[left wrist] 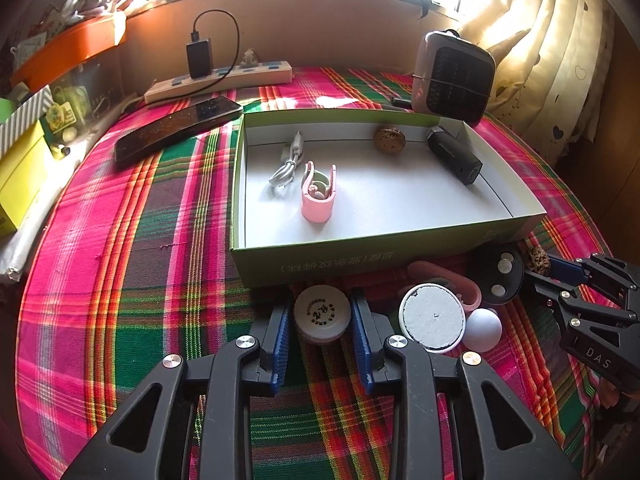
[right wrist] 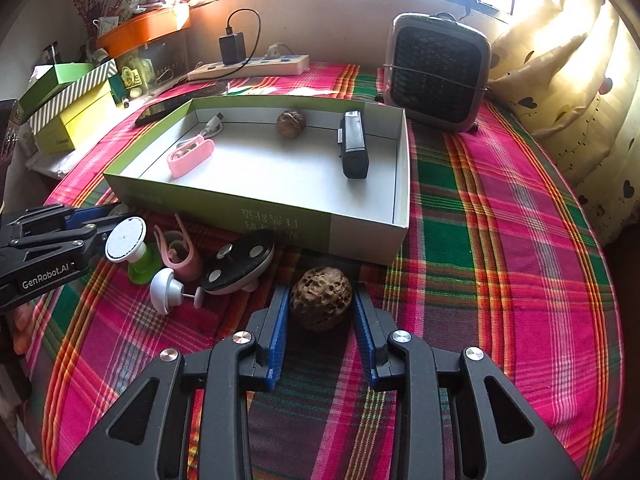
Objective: Organize objects
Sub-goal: 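Close the right tool on the large carved walnut while the left tool approaches the white round jar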
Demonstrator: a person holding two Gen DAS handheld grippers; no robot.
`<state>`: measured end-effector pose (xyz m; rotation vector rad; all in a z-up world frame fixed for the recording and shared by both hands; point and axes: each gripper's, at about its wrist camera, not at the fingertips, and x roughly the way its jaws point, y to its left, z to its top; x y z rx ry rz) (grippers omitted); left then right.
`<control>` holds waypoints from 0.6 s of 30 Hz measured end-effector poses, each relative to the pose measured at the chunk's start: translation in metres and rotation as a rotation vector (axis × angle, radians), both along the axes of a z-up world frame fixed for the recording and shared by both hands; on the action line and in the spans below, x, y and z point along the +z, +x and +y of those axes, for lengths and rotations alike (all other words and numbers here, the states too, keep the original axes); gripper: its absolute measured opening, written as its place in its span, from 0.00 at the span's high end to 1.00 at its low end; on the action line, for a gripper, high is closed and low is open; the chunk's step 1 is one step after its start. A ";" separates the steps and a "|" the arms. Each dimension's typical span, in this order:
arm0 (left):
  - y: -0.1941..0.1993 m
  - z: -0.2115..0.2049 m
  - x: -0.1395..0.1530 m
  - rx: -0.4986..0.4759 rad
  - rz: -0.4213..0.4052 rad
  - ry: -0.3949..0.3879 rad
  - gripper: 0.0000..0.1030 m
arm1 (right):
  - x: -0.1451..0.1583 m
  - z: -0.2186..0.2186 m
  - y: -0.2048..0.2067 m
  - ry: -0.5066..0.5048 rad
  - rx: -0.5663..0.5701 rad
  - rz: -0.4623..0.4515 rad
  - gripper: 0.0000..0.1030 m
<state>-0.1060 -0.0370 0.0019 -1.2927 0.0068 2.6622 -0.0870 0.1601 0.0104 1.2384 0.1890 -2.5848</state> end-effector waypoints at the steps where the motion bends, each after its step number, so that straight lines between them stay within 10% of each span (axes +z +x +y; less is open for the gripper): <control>1: 0.000 0.000 0.000 0.000 -0.001 0.000 0.75 | 0.000 0.000 0.000 0.000 0.000 0.000 0.69; 18: 0.001 -0.001 0.000 0.001 -0.001 0.003 0.75 | 0.000 0.001 0.001 -0.011 0.002 0.000 0.69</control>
